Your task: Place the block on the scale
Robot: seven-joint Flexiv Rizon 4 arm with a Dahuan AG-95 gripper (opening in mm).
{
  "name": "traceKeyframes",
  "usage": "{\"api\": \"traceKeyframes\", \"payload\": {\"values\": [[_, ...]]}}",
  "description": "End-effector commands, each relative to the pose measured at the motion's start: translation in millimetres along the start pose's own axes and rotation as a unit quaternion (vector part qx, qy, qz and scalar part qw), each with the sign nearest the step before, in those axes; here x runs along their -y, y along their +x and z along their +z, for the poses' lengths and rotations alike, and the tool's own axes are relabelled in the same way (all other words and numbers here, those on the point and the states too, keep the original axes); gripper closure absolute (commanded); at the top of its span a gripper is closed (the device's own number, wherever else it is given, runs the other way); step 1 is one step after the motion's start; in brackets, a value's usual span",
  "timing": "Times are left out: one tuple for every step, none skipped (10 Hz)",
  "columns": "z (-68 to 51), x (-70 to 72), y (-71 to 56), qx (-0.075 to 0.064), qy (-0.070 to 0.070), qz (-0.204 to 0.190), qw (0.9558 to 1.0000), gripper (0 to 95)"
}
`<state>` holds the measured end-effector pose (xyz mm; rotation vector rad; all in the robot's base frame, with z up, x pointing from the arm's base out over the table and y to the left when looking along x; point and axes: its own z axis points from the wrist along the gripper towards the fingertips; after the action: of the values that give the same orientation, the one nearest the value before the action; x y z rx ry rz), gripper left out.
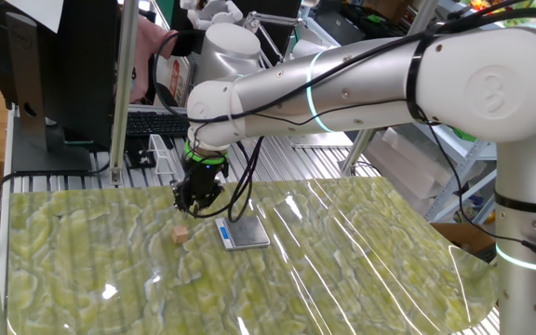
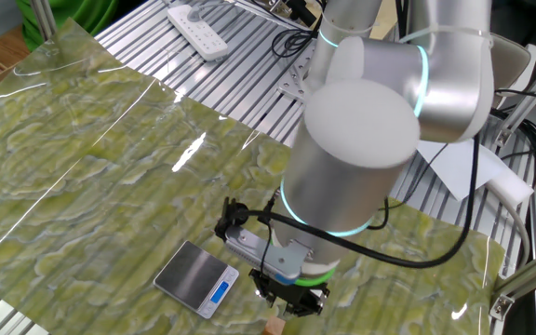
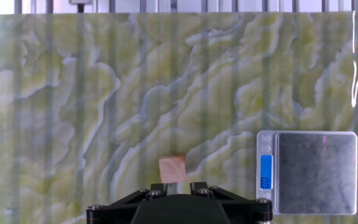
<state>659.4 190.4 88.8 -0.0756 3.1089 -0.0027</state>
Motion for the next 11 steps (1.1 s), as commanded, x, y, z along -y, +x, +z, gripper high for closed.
{"api": "traceKeyframes", "payload": {"values": [[0.6,-0.7,-2.1,0.0,0.0,0.0,1.0,76.0],[0.6,-0.7,-2.1,-0.001,0.0,0.001,1.0,76.0],[0.6,-0.7,-2.1,-0.001,0.0,0.0,1.0,76.0],[0.6,-0.7,-2.1,-0.002,0.0,-0.002,1.0,76.0],[0.6,-0.7,-2.1,-0.002,-0.001,-0.002,1.0,76.0],[0.6,-0.7,-2.1,-0.002,-0.002,-0.002,1.0,76.0],[0.6,-0.7,-2.1,-0.002,-0.003,-0.003,1.0,76.0],[1.1,-1.1,-2.2,-0.002,-0.002,-0.002,1.0,57.0],[1.2,-1.1,-2.2,-0.001,-0.002,0.002,1.0,57.0],[1.3,-1.2,-2.3,-0.001,-0.002,-0.002,1.0,57.0],[2.4,-2.1,-2.5,-0.001,-0.002,-0.006,1.0,57.0]]}}
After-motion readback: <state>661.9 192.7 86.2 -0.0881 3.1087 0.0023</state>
